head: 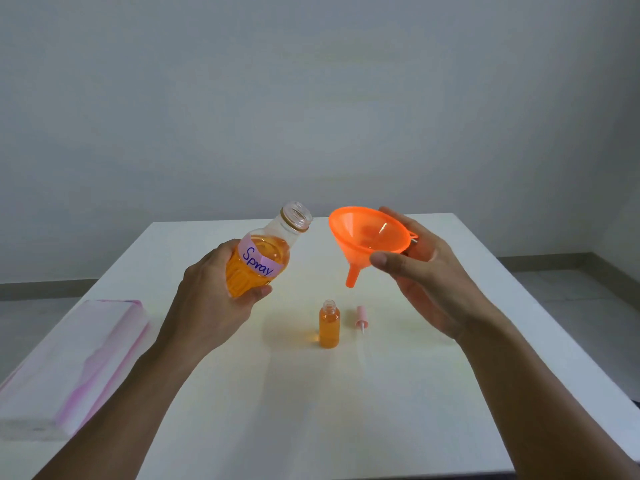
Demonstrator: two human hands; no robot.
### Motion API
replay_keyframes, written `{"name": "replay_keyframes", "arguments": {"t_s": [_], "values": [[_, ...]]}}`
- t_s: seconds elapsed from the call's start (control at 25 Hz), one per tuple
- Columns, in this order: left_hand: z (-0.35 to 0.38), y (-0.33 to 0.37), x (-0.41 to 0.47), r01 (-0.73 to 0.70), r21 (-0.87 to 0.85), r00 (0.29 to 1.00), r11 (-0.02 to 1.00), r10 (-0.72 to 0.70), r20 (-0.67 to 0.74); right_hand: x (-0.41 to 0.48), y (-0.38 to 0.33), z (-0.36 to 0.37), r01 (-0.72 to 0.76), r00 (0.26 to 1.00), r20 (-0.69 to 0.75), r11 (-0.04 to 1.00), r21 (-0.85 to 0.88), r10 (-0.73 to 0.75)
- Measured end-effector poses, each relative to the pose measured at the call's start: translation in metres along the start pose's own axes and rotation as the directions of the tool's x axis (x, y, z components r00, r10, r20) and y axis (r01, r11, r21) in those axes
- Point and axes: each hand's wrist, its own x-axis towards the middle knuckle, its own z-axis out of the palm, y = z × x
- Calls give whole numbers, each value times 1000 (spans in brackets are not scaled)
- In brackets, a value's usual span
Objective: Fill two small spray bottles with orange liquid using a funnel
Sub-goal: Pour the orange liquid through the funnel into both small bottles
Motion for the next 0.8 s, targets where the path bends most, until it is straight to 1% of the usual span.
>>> {"name": "replay_keyframes", "arguments": {"t_s": [0.2,0.36,0.52,0.8], "values": [[14,44,13,-52,-46,999,998,52,3,-22,-26,-65,51,991,-126,998,22,-48],[38,77,19,-98,-90,995,991,101,26,-44,-37,-115,58,979,-198,998,-2,-57],[60,99,22,-129,-93,990,987,134,49,-54,-31,-131,19,968,-248,999,-26,-25],[75,112,29,-158,-79,984,984,163,71,-52,-21,-132,-11,967,-254,1000,-13,8]]}}
